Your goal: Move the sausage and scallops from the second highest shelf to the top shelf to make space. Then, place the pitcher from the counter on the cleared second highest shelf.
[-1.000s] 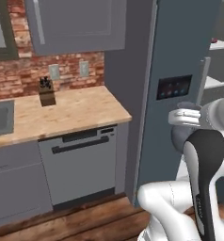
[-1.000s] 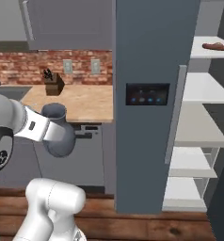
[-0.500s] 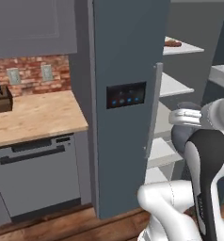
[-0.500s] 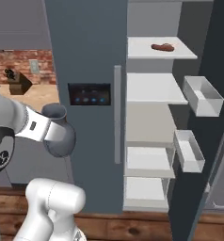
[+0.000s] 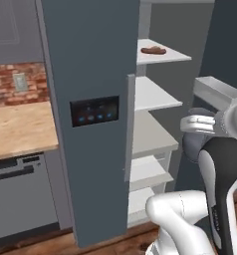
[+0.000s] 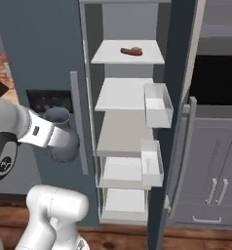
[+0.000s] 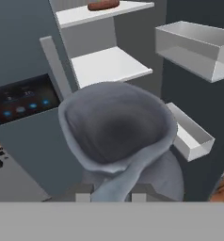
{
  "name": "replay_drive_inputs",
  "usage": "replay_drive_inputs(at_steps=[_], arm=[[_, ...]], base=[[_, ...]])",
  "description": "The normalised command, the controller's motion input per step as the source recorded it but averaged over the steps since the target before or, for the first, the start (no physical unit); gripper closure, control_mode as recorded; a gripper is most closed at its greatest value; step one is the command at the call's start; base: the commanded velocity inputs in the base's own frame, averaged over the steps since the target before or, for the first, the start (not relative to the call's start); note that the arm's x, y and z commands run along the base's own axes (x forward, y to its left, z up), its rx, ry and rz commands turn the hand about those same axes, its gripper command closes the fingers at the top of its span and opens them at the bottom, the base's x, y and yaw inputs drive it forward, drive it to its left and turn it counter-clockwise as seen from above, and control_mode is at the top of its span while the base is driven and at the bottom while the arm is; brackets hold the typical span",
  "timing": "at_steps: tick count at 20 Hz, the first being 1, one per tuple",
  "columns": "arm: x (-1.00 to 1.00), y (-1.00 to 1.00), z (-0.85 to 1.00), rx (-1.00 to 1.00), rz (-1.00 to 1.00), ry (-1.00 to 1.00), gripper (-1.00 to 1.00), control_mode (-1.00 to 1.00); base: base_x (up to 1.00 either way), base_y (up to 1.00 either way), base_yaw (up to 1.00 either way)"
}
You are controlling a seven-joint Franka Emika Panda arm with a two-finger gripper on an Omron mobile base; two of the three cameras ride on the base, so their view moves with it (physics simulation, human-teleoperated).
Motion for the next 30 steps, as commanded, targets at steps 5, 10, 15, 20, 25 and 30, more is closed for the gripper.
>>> replay_drive_inputs(at_steps=[5, 10, 15, 20, 25, 30], arm=[[0.0, 0.0, 0.0, 0.0, 0.0, 0.0, 1.0, 1.0], [0.0, 0.0, 0.0, 0.0, 0.0, 0.0, 1.0, 1.0], [0.0, 0.0, 0.0, 0.0, 0.0, 0.0, 1.0, 1.0], [0.0, 0.0, 0.0, 0.0, 0.0, 0.0, 1.0, 1.0], [0.0, 0.0, 0.0, 0.0, 0.0, 0.0, 1.0, 1.0], [0.0, 0.0, 0.0, 0.0, 0.0, 0.0, 1.0, 1.0]], base=[[0.59, -0.23, 0.02], [0.65, -0.13, 0.01], [0.51, -0.37, 0.01], [0.4, -0.48, 0.04], [0.54, -0.16, 0.07], [0.54, -0.01, 0.1]])
